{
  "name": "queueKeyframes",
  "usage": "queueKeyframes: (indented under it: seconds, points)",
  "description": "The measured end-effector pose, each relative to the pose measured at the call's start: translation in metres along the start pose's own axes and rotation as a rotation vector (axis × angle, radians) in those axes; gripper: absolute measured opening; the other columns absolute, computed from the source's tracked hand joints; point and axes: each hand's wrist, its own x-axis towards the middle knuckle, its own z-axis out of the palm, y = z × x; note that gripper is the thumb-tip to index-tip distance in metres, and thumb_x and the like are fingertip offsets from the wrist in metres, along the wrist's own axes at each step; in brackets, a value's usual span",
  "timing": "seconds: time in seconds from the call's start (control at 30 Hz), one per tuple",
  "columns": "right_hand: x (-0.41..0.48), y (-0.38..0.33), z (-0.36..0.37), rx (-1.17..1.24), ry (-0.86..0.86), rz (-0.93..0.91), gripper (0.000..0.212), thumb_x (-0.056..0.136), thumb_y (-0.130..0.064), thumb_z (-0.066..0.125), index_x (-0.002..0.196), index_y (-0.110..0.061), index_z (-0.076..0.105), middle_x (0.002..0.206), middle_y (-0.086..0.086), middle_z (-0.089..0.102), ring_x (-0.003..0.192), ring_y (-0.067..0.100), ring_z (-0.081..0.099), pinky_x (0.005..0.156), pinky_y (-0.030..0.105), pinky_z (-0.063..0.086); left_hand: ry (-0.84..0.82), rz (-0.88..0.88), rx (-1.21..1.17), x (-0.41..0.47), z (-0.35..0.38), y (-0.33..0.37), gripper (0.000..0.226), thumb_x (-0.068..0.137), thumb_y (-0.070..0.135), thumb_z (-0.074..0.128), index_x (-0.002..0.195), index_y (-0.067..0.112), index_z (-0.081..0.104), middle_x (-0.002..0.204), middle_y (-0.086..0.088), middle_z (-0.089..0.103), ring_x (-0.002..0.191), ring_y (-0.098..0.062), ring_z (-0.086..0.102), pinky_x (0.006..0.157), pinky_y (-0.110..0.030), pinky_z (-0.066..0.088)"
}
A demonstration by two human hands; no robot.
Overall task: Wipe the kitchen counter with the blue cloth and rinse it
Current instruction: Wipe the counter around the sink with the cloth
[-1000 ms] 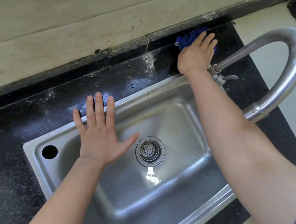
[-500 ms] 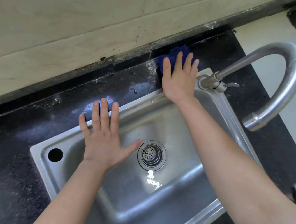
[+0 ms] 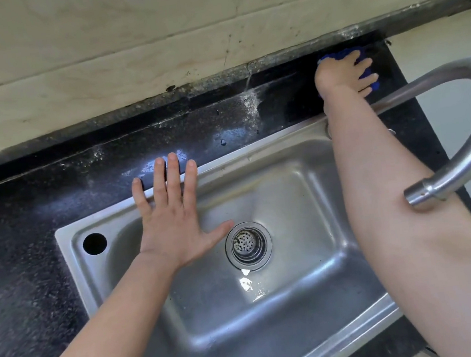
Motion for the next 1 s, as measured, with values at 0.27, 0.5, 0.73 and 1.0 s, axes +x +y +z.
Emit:
queueKeyframes:
  seconds: [0.27, 0.5, 0.73, 1.0]
  points:
    - [-0.121, 0.026, 0.052, -0.126, 0.061, -0.556, 0.061, 0.1, -0.055, 0.038, 0.154, -0.027, 0.034, 0.16, 0.008, 0.029, 0.138, 0.037, 0.028, 0.114, 0.044, 0.021, -0.028, -0.014, 0.011, 0.001, -0.002, -0.001, 0.124, 0.068, 0.097, 0.02, 0.155, 0.013, -0.012, 0.165, -0.016, -0.005, 0.152, -0.034, -0.008, 0.115, -0.066, -0.002]
    - [-0.126, 0.039, 0.048, -0.245, 0.014, -0.874, 0.069, 0.095, -0.068, 0.042, 0.151, -0.029, 0.041, 0.15, 0.01, 0.039, 0.127, 0.037, 0.038, 0.104, 0.043, 0.033, -0.05, 0.079, -0.129, -0.006, -0.017, -0.016, 0.111, 0.076, 0.089, 0.025, 0.158, 0.022, -0.006, 0.165, -0.009, -0.015, 0.15, -0.023, -0.021, 0.119, -0.055, -0.012]
    - [-0.179, 0.009, 0.085, -0.152, 0.178, -0.608, 0.07, 0.098, -0.061, 0.037, 0.15, -0.014, 0.043, 0.141, 0.018, 0.043, 0.12, 0.041, 0.041, 0.099, 0.044, 0.031, 0.164, -0.336, -0.09, -0.11, -0.023, -0.109, 0.101, 0.084, 0.076, 0.039, 0.157, 0.009, 0.016, 0.166, -0.014, -0.001, 0.153, -0.028, -0.006, 0.121, -0.054, -0.005]
    - [-0.238, 0.009, 0.114, -0.188, 0.141, -1.034, 0.067, 0.095, -0.065, 0.041, 0.143, -0.02, 0.053, 0.131, 0.013, 0.052, 0.108, 0.038, 0.048, 0.088, 0.041, 0.036, 0.102, -0.415, -0.048, -0.138, -0.006, -0.13, 0.104, 0.083, 0.077, 0.034, 0.156, 0.005, 0.017, 0.166, -0.013, 0.007, 0.153, -0.026, 0.004, 0.122, -0.054, 0.006]
